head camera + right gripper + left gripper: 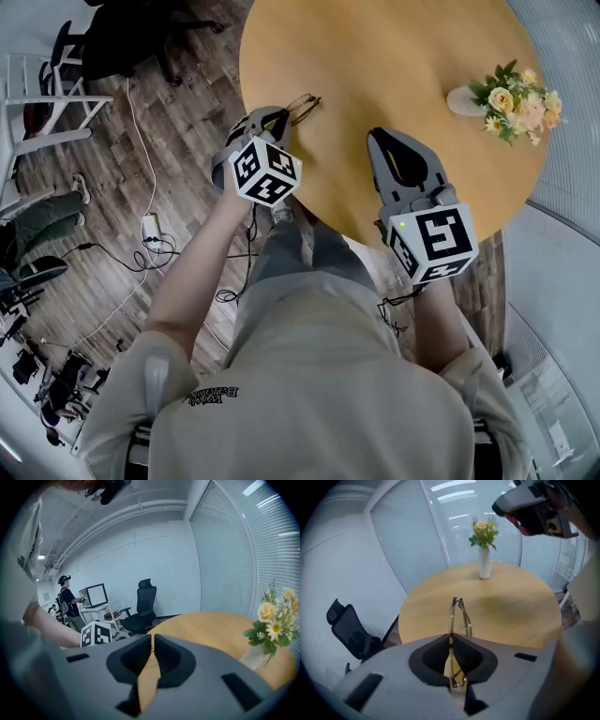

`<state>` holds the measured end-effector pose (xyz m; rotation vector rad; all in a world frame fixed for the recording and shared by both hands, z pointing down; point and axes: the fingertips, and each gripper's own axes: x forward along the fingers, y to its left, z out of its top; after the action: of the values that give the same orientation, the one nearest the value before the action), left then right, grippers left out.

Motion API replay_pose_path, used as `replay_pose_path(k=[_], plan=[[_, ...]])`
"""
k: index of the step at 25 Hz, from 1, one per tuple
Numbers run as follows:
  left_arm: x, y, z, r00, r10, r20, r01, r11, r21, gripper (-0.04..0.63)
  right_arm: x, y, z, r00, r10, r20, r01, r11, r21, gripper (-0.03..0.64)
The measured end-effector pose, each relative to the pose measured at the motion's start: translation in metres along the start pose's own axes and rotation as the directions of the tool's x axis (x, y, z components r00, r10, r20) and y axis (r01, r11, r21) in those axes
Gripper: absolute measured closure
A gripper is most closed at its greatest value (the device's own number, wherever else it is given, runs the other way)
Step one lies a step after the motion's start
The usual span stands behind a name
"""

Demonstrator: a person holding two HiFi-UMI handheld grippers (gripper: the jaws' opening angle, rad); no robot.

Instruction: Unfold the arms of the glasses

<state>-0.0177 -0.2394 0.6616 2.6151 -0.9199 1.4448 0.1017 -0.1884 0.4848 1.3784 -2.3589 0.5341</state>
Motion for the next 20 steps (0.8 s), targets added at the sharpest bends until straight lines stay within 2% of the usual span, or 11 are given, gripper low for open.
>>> replay_pose_path(k=[5,12,16,20], plan=[[-0.041,0.029,0.040,0.986,0.079,0.144,-0.073,0.996,-0.052,0.555,-0.008,-0.003,0.021,0.999,-0.014,0.042,0.015,1.000,-0.021,0.577],[-0.114,0.067,0.090,0.940,0.179,0.292,-0.142,0.979,-0.145,0.555,-0.018,0.007,0.060,0.993,-0.006,0.117,0.014,0.998,-0.062,0.577],[-0.161,0.083,0.118,0.897,0.230,0.378,-0.158,0.965,-0.212,0.555,-0.026,0.015,0.087,0.984,0.011,0.178,0.005,0.996,-0.090,0.577],[-0.211,0.097,0.145,0.830,0.296,0.472,-0.213,0.952,-0.221,0.555,-0.041,0.024,0.118,0.967,0.020,0.253,0.010,0.993,-0.116,0.577]])
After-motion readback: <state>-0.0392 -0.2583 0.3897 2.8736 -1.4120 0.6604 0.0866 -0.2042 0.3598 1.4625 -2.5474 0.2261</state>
